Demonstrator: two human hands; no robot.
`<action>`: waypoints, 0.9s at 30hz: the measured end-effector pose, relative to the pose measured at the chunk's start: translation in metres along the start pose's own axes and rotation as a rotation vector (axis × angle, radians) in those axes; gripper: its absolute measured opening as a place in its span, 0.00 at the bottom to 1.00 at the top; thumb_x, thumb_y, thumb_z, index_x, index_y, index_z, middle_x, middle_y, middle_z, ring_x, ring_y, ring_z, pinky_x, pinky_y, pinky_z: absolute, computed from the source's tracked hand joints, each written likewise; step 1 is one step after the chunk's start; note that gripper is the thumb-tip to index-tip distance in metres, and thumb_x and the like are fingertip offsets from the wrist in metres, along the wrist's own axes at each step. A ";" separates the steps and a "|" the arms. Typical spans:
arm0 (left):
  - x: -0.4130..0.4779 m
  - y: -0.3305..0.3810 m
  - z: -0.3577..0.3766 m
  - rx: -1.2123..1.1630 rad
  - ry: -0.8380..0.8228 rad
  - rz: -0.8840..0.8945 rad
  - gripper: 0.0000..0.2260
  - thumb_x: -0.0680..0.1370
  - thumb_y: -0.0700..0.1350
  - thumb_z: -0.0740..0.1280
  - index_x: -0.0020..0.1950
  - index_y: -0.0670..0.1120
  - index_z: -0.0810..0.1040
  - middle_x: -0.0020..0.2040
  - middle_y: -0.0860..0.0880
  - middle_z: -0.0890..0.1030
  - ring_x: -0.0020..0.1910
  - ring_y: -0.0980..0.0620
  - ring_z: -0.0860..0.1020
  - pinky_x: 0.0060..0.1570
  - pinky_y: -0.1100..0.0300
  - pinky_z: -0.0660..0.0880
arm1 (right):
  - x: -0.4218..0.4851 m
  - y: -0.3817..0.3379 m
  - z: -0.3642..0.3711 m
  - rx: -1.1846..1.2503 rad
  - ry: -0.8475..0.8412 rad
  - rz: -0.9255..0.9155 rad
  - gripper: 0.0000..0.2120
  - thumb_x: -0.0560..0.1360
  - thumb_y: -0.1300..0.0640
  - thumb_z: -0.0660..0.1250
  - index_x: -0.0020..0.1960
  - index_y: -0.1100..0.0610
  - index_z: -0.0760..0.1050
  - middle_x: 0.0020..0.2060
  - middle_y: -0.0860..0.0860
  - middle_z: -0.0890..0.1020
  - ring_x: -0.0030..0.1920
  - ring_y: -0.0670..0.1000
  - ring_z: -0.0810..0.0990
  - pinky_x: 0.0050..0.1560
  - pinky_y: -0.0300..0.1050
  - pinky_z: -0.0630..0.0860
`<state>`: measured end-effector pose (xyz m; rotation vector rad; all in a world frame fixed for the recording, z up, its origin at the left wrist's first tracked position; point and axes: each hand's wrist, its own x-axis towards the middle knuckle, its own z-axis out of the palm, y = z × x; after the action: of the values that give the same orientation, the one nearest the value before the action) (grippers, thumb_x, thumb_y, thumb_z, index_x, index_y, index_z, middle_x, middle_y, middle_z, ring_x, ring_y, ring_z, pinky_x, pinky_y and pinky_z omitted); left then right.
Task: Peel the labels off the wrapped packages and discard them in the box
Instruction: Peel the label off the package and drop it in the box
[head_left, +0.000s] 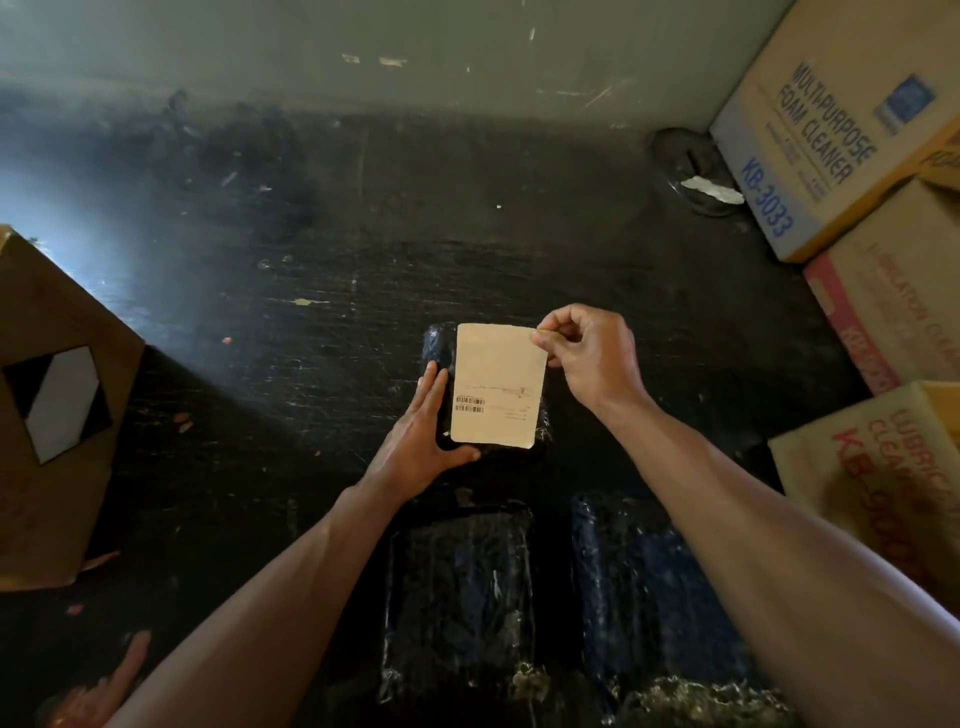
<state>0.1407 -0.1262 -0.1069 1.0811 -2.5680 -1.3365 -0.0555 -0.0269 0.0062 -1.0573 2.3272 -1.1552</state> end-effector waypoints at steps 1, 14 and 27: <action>-0.001 0.000 0.000 -0.006 0.001 0.007 0.55 0.69 0.53 0.79 0.82 0.55 0.42 0.81 0.59 0.39 0.80 0.53 0.49 0.76 0.46 0.58 | 0.001 -0.005 -0.007 0.036 0.032 0.005 0.01 0.77 0.60 0.72 0.46 0.55 0.80 0.43 0.47 0.84 0.44 0.45 0.85 0.46 0.45 0.84; -0.023 0.034 -0.036 -0.203 0.108 0.042 0.53 0.66 0.57 0.80 0.81 0.56 0.50 0.81 0.57 0.54 0.78 0.55 0.56 0.76 0.53 0.58 | 0.015 -0.027 -0.086 -0.055 0.203 -0.008 0.04 0.75 0.59 0.74 0.45 0.52 0.80 0.39 0.45 0.84 0.42 0.45 0.84 0.48 0.49 0.84; -0.045 0.152 -0.009 -0.275 0.045 0.143 0.44 0.68 0.57 0.78 0.78 0.61 0.58 0.77 0.53 0.63 0.72 0.50 0.65 0.68 0.51 0.69 | -0.050 0.015 -0.193 -0.127 0.284 0.099 0.02 0.75 0.57 0.74 0.46 0.51 0.83 0.42 0.44 0.83 0.44 0.45 0.82 0.43 0.39 0.75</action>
<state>0.0926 -0.0472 0.0220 0.8535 -2.2920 -1.5496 -0.1401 0.1204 0.1111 -0.8535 2.6698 -1.2007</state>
